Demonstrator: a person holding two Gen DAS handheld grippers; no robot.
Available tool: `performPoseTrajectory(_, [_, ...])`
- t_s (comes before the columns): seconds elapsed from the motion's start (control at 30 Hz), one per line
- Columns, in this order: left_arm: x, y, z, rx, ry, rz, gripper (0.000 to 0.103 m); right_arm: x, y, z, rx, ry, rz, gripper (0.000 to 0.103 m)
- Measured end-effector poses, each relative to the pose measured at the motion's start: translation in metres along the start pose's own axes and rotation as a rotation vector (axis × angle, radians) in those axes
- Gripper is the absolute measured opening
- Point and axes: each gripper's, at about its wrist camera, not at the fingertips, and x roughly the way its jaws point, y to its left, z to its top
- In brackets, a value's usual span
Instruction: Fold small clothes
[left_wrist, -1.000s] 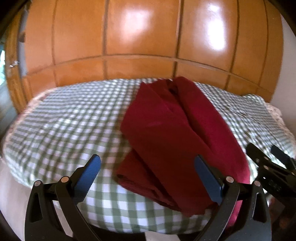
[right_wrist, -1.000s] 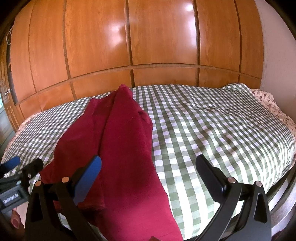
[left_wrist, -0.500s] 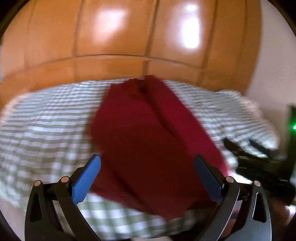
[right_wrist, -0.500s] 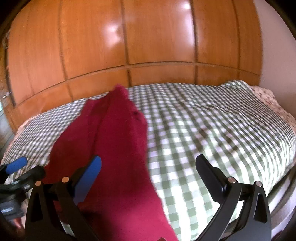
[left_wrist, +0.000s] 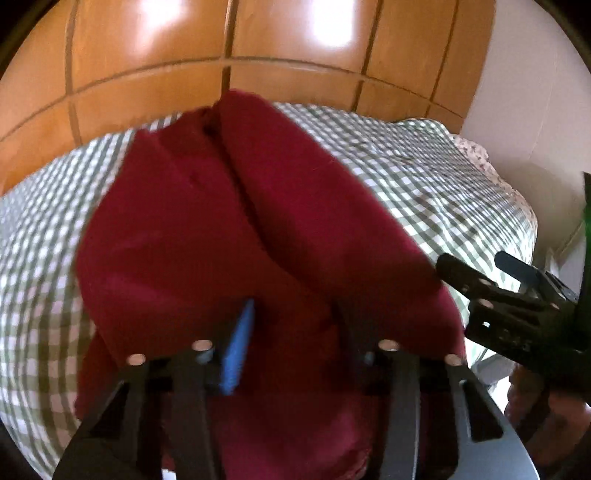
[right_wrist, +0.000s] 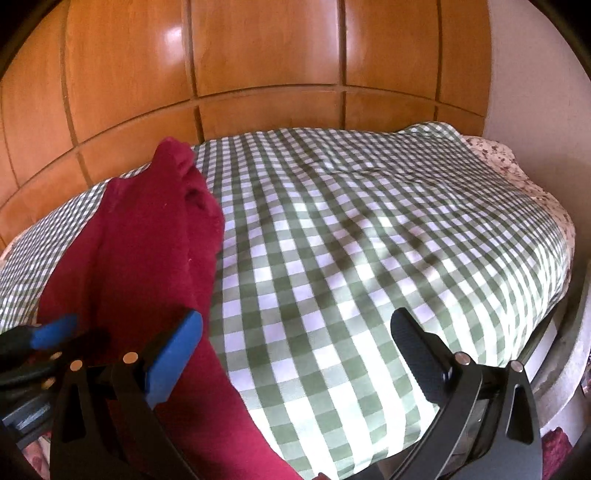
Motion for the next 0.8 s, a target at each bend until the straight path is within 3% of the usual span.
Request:
performPoseTrajectory(0.07, [-0.01,0.009,0.002,-0.053,-0.02,-0.035,0.016,-0.002,0.003,-0.001,-0.01,-0.014,0.017,0.101])
performPoseTrajectory(0.1, [-0.013,0.013,0.002,-0.067,-0.025,-0.037,0.011,-0.003,0.005,-0.001,-0.017,-0.023,0.029,0.101])
performPoseTrajectory(0.2, [-0.035,0.031,0.008,-0.107,-0.071,-0.075,0.009,-0.003,0.015,-0.002,-0.05,-0.031,0.068,0.101])
performPoseTrajectory(0.37, [-0.067,0.057,0.019,-0.14,-0.155,-0.061,0.009,0.0,0.036,-0.009,-0.138,-0.026,0.091,0.101])
performPoseTrajectory(0.63, [-0.102,0.138,0.029,-0.252,-0.245,0.113,0.008,0.017,0.039,-0.016,-0.151,0.034,0.087,0.101])
performPoseTrajectory(0.8, [-0.118,0.201,0.027,-0.317,-0.283,0.305,0.008,0.026,0.037,-0.016,-0.135,0.072,0.102,0.101])
